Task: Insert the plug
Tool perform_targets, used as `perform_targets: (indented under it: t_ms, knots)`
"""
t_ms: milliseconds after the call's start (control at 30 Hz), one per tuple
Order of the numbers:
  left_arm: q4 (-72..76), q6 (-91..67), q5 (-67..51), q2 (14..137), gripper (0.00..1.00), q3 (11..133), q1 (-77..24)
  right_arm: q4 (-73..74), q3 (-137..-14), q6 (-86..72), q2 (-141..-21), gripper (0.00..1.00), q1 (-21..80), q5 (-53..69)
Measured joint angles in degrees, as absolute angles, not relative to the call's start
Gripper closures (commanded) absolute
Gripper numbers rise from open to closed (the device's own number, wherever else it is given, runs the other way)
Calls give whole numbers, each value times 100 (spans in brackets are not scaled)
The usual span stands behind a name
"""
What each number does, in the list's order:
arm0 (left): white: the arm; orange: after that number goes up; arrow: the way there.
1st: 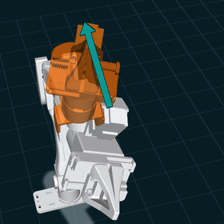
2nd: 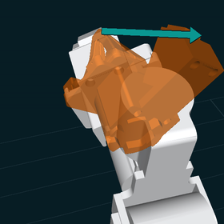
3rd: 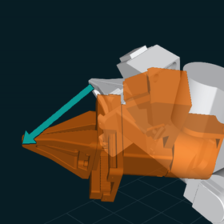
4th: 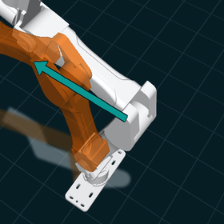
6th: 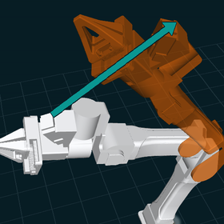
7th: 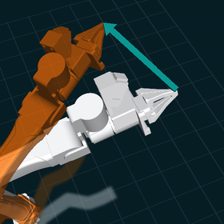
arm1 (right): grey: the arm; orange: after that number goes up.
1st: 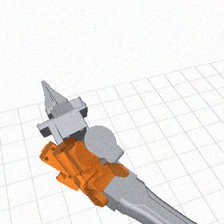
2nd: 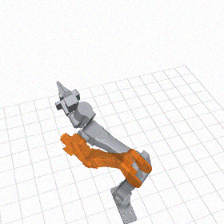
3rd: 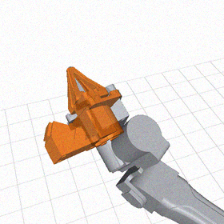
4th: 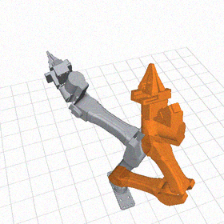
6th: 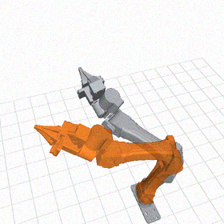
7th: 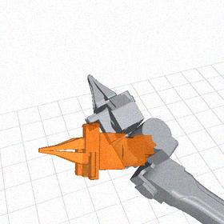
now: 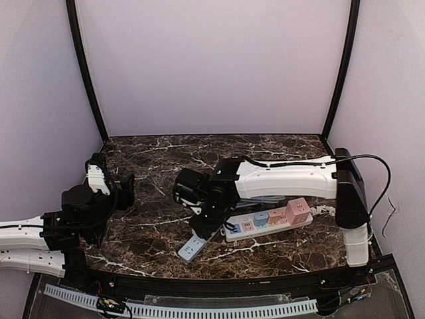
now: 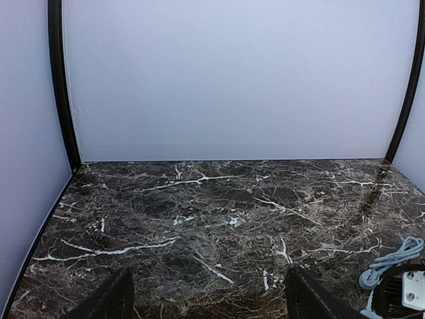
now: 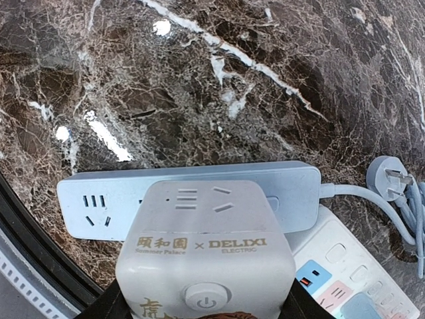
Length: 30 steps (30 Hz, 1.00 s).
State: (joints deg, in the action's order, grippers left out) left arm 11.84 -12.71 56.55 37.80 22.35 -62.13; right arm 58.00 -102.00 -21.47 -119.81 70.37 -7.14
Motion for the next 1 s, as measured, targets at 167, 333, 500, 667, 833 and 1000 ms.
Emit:
perform_targets:
  t_ms: [167, 333, 500, 667, 833, 1000]
  knots:
    - [1184, -1271, 5655, 3780, 22, 2235, -6213, 6267, -10857, -2150, -12398, 100, 7026, -698]
    - [1184, -1271, 5655, 3780, 22, 2235, -6198, 6591, -11216, -2132, -12702, 100, 6923, -469]
    - [1184, -1271, 5649, 3782, 21, 2235, -6187, 6770, -11463, -2082, -12868, 100, 6818, -235]
    - [1186, -1271, 5640, 3798, 22, 2235, -6176, 7096, -11981, -2051, -13332, 100, 6945, -309]
    - [1184, -1286, 5627, 3798, 22, 2235, -6160, 6890, -11712, -2196, -13181, 100, 6965, -325]
    - [1184, -1299, 5592, 3798, 22, 2235, -6160, 6479, -11216, -2204, -12895, 100, 6973, -362]
